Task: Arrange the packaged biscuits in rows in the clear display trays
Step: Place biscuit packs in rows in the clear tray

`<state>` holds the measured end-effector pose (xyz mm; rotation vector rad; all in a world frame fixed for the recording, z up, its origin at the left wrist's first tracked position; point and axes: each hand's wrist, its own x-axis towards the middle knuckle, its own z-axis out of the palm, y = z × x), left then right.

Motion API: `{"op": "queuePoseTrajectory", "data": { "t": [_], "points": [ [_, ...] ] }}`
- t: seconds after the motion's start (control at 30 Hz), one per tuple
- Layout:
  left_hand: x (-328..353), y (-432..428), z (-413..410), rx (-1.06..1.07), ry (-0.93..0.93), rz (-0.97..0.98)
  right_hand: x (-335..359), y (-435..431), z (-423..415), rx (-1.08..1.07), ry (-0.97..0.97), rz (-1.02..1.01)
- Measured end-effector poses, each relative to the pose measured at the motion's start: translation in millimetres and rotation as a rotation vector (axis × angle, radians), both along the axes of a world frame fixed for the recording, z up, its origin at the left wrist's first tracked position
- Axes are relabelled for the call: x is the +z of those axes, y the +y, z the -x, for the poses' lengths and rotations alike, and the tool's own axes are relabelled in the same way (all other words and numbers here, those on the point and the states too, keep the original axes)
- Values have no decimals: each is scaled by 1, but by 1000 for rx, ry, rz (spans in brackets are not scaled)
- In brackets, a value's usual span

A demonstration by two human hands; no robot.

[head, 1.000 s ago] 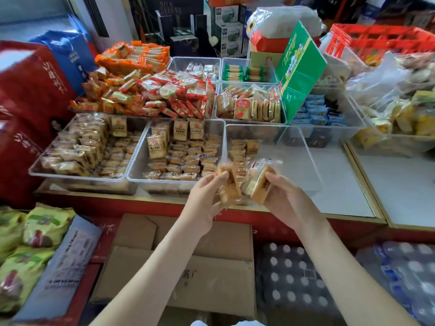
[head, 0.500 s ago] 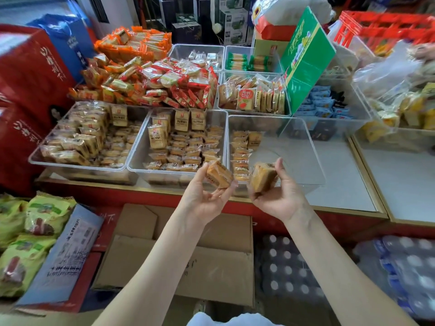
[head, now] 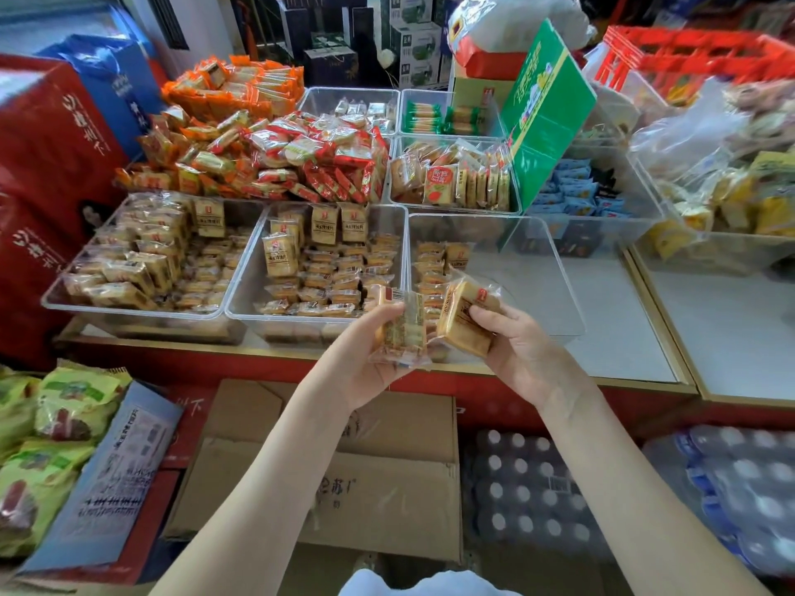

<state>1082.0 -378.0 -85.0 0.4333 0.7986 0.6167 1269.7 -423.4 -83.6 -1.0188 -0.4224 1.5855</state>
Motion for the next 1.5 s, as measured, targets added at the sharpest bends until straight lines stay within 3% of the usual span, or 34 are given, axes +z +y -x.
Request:
{"op": "queuePoseTrajectory", "data": {
  "t": [0.17, 0.27, 0.53, 0.73, 0.87, 0.93, 0.97, 1.03, 1.13, 1.2, 1.27, 1.3, 1.43, 1.5],
  "points": [
    [-8, 4, 0, -26, 155, -32, 0, -1, -5, -127, -97, 11],
    [-13, 7, 3, -55, 229, -187, -3, -4, -6, -191, -258, -24],
    [-24, 8, 11, -26, 272, -765, -13, -11, -17, -66, -1266, -362],
    [-32, 10, 16, -4, 253, -817, -25, -2, -11, -237, -1956, -520],
    [-41, 12, 17, 77, 241, -687, -26, 2, -7, -279, -2133, -568],
    [-42, 12, 16, 148, 228, -562, -22, 5, -6, -246, -2033, -522],
    [-43, 13, 15, 172, 213, -496, -19, 6, -6, -229, -1877, -439],
    [-44, 15, 16, 198, 177, -373, -11, 9, -7, -183, -1320, -203],
    [-42, 19, 15, 227, 128, -232, -6, 15, -15, -181, -186, -141],
    [-40, 21, 13, 260, 80, -171, -10, 18, -20, -239, 304, -153],
    [-38, 24, 10, 288, 39, -134, -17, 18, -21, -261, 657, -147],
    [-37, 25, 9, 298, 22, -120, -19, 18, -21, -257, 756, -166],
    [-35, 31, 2, 329, 23, -45, -26, 22, -25, -323, 850, -191],
    [-37, 34, -3, 324, 57, -28, -29, 25, -30, -317, 785, -194]
  ]
}}
